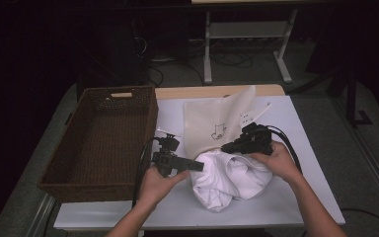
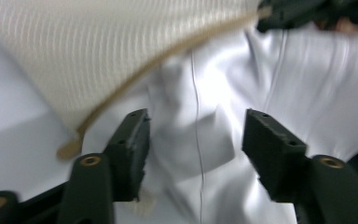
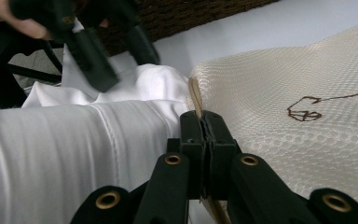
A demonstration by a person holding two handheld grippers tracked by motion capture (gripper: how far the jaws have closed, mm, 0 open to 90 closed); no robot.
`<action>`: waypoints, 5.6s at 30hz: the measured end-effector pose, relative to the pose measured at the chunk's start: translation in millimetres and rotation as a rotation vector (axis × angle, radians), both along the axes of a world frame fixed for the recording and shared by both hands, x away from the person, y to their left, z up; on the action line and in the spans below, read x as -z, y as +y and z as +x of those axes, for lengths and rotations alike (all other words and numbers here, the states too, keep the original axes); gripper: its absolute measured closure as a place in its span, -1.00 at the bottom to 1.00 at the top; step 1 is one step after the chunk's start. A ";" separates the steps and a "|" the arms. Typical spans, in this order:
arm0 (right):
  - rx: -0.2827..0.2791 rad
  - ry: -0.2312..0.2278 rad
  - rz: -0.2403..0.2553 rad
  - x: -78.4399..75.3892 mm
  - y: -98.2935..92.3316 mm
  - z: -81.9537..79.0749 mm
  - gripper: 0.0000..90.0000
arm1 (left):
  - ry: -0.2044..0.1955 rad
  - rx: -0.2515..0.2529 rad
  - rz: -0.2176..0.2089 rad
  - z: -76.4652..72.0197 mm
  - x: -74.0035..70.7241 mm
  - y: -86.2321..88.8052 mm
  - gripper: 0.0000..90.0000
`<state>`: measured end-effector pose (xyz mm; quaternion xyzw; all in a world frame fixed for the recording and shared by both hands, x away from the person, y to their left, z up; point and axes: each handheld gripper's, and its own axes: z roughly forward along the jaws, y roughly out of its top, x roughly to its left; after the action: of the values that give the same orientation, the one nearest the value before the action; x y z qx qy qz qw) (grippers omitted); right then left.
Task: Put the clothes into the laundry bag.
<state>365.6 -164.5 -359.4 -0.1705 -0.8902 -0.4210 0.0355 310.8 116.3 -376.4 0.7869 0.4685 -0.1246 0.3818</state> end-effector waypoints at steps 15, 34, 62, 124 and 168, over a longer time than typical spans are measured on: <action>-0.012 0.007 0.017 10.7 9.4 -1.2 0.94 | 0.062 0.038 -0.051 11.7 45.6 -26.0 0.54; -0.080 -0.045 0.002 -16.3 10.5 -17.1 0.95 | 0.087 -0.035 -0.237 14.9 30.5 -28.7 0.78; -0.041 -0.029 -0.069 0.9 6.7 -2.4 0.95 | 0.022 -0.017 -0.167 11.8 51.2 -38.8 0.41; -0.048 -0.091 -0.059 -20.2 18.4 -12.7 0.94 | -0.181 -0.151 -0.179 -1.2 1.7 -35.0 0.91; -0.036 -0.050 -0.076 -1.0 15.2 -6.0 0.94 | -0.095 -0.129 -0.081 9.8 42.8 -55.4 0.69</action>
<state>359.6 -149.3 -358.4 -0.1453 -0.9091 -0.3902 0.0143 320.6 60.9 -419.2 0.7441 0.4942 -0.0808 0.4422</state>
